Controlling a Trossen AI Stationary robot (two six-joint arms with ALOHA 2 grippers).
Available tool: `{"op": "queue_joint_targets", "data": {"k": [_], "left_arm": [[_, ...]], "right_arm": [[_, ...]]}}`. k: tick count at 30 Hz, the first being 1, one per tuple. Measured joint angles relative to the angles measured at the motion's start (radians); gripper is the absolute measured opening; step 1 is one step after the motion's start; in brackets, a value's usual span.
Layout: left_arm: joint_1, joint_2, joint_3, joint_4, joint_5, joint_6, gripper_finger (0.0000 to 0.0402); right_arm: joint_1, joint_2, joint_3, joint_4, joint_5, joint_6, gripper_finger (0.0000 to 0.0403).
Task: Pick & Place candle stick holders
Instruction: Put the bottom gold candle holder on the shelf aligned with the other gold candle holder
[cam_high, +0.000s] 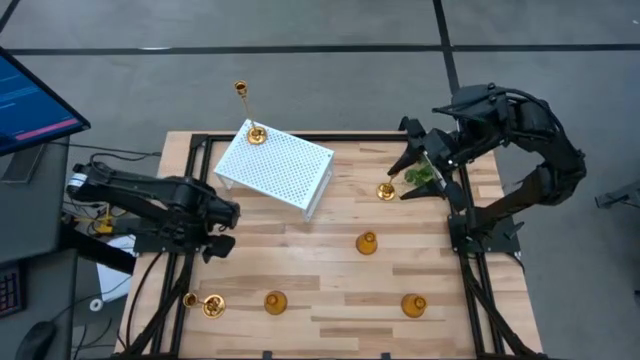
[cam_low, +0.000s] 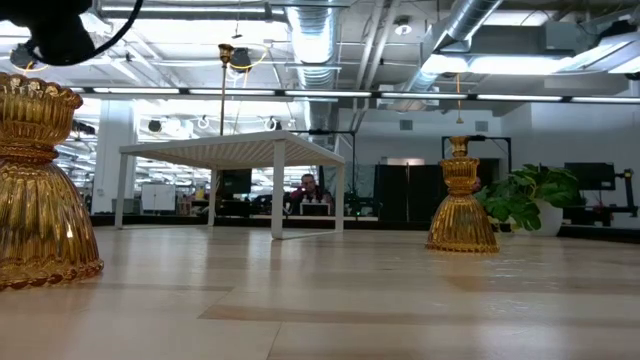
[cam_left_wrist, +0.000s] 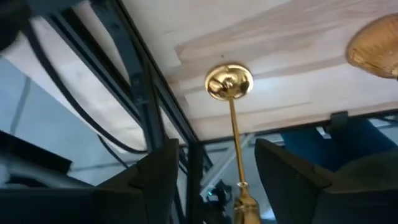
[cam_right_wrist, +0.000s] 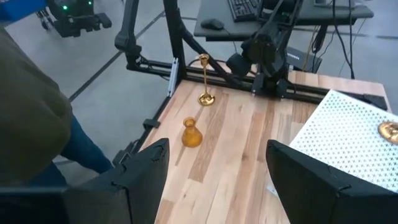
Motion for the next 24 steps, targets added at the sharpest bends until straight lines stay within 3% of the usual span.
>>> {"op": "queue_joint_targets", "data": {"k": [24], "left_arm": [[-0.001, -0.002, -0.231, 0.259, 0.233, -0.079, 0.0209]], "right_arm": [[0.083, -0.002, 0.0, -0.046, -0.026, 0.007, 0.0258]]}}
